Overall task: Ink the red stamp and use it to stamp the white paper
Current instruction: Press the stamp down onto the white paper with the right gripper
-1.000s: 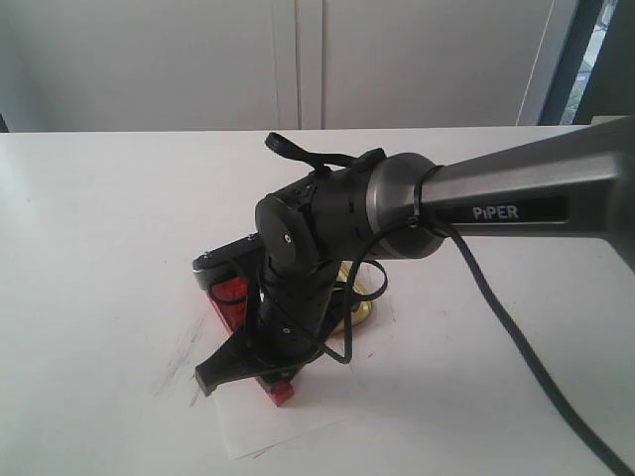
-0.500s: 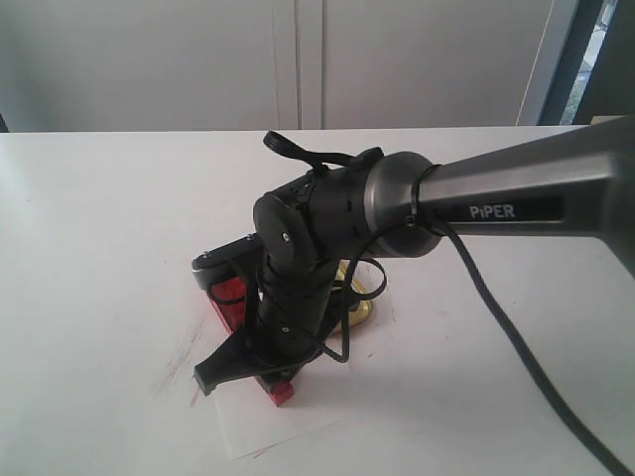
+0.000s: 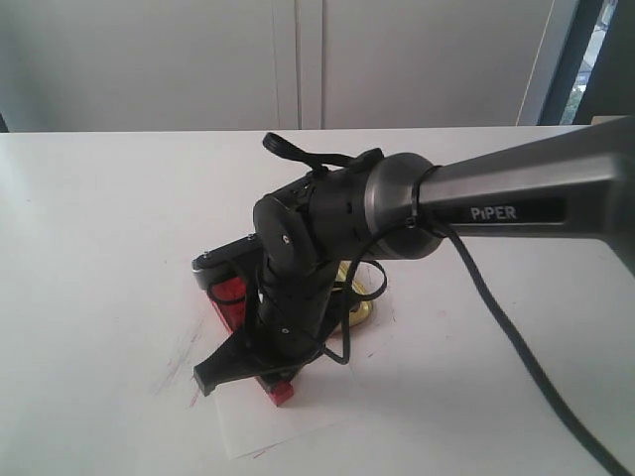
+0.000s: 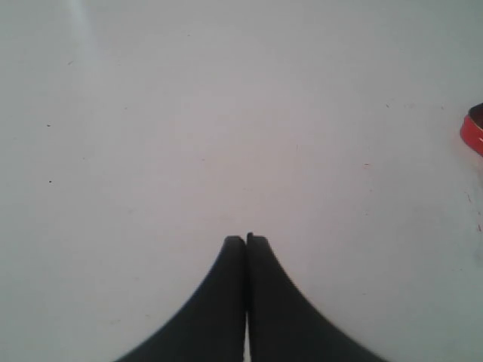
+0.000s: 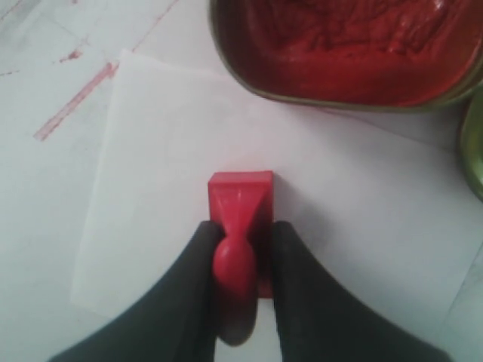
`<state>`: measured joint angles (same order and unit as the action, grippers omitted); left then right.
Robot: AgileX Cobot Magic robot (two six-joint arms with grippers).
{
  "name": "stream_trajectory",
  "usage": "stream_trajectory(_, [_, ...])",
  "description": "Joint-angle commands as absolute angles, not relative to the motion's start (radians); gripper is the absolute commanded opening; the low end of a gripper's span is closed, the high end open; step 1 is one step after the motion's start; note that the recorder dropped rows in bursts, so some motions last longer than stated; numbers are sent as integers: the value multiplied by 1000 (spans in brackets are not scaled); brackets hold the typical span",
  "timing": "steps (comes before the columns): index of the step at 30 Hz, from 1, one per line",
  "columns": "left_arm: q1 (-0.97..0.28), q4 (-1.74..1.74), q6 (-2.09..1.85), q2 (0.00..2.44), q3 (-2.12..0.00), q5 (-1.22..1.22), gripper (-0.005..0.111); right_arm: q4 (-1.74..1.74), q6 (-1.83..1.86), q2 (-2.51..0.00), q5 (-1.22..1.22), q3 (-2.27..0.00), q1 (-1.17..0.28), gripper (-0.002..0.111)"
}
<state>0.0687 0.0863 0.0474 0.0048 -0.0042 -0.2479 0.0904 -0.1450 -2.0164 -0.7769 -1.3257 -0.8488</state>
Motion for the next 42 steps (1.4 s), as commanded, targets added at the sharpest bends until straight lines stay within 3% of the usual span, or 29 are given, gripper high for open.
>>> stream_trajectory(1, [68,95,47,0,0,-250,0,77,-154,-2023,-800,-1304,-846,0])
stream_trajectory(42, [68,95,47,0,0,-250,0,0,-161,-1944,-738,-1304,-846,0])
